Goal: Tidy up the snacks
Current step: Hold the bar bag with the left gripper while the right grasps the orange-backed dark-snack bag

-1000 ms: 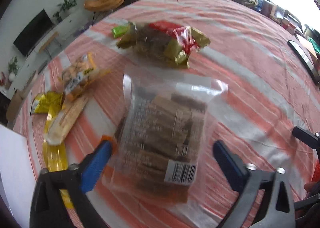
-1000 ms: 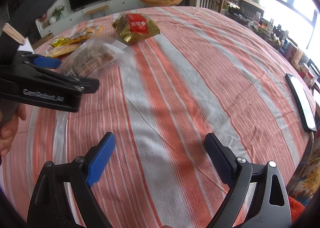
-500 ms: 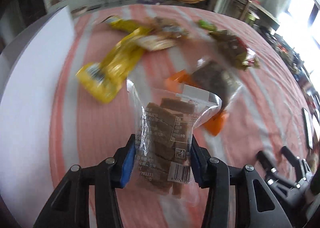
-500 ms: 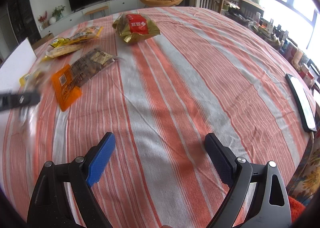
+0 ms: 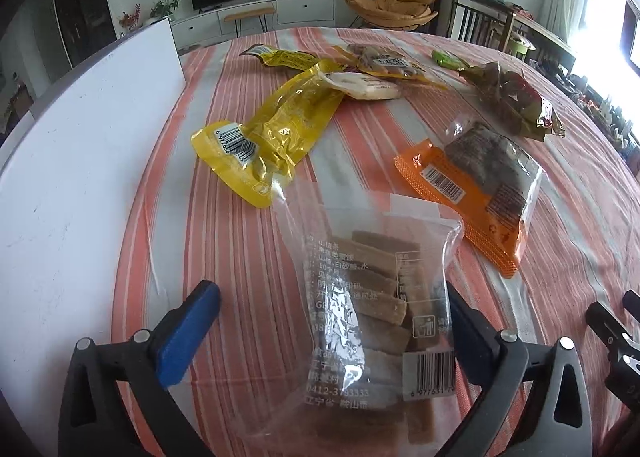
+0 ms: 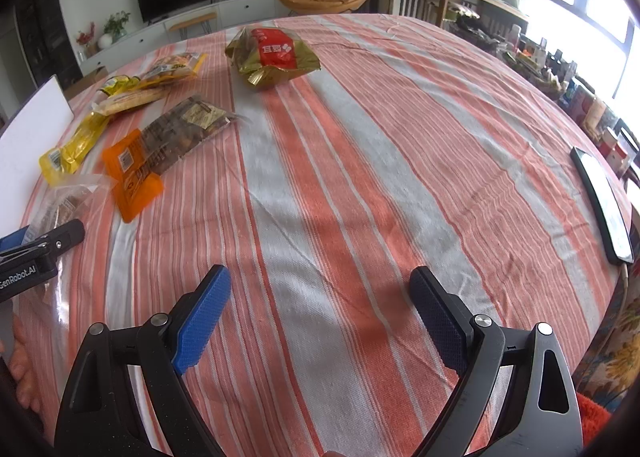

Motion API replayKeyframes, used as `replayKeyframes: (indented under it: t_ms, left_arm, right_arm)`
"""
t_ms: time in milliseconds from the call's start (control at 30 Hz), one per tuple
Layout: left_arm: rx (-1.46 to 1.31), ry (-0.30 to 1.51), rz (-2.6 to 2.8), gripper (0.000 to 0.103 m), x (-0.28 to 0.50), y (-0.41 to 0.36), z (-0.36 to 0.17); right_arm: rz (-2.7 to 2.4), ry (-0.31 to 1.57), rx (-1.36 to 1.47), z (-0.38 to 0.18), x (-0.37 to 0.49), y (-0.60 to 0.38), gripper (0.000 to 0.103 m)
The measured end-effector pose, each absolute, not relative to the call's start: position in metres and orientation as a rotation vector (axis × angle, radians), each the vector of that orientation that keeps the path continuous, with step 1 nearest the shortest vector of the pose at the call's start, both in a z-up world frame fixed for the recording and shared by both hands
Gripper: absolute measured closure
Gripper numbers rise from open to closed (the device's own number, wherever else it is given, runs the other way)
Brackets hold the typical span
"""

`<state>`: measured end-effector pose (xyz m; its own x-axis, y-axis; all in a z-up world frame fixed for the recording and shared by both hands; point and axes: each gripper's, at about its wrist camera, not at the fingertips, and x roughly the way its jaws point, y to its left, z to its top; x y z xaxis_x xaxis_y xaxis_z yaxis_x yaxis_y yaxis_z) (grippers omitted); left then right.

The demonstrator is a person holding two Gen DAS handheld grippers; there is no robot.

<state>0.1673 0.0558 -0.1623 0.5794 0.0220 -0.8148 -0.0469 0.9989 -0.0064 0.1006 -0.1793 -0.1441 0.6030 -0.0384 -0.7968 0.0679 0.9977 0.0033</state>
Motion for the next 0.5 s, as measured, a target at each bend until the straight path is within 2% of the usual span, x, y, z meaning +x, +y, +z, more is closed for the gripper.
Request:
replayKeyframes:
  t_ms: [500]
  left_arm:
    - [-0.028, 0.947, 0.042, 0.0, 0.1639, 0.0555, -0.1592]
  right_arm:
    - [-0.062, 0.92, 0.034, -0.1443, 0.1007, -0.1787, 0.01]
